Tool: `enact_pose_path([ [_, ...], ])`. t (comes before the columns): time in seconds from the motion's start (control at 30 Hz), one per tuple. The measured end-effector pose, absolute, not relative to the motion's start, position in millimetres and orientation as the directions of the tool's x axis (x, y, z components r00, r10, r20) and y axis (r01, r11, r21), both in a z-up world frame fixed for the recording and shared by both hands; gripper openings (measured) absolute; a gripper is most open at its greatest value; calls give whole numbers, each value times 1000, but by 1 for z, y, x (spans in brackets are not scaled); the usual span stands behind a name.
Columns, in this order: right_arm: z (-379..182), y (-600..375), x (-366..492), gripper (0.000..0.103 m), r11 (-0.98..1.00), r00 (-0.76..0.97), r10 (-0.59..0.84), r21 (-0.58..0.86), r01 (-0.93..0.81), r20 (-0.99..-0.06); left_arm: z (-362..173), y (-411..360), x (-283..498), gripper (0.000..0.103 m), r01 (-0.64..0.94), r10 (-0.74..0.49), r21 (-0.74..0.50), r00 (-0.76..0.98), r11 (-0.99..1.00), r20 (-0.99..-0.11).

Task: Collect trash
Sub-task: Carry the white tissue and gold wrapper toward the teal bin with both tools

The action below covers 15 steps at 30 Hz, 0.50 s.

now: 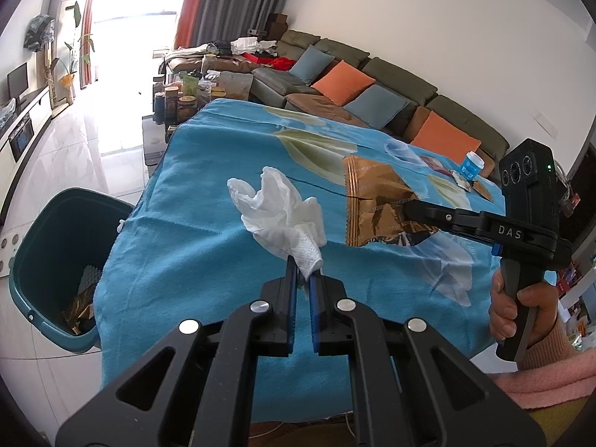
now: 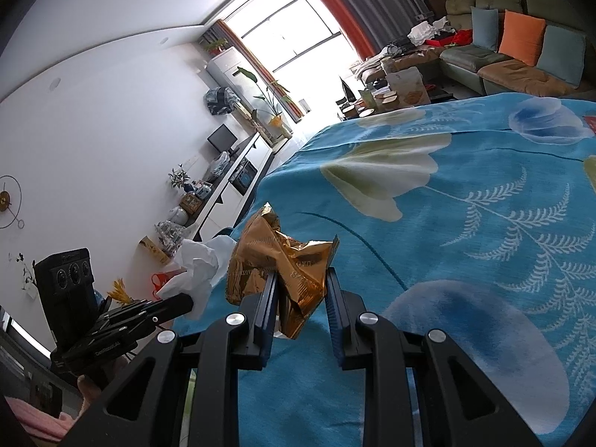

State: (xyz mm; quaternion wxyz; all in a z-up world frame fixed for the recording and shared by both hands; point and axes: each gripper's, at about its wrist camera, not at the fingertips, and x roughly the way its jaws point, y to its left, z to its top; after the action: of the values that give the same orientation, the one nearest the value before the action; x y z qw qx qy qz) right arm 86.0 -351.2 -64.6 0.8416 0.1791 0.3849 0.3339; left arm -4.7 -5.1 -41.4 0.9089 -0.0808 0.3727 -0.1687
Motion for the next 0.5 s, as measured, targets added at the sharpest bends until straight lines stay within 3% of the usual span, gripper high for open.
enact_pose_path([
  [0.5,-62,-341,87,23,702,464,711,557,-443,-528,-40,3,-9,6,221,-346,-269,679,937,-648],
])
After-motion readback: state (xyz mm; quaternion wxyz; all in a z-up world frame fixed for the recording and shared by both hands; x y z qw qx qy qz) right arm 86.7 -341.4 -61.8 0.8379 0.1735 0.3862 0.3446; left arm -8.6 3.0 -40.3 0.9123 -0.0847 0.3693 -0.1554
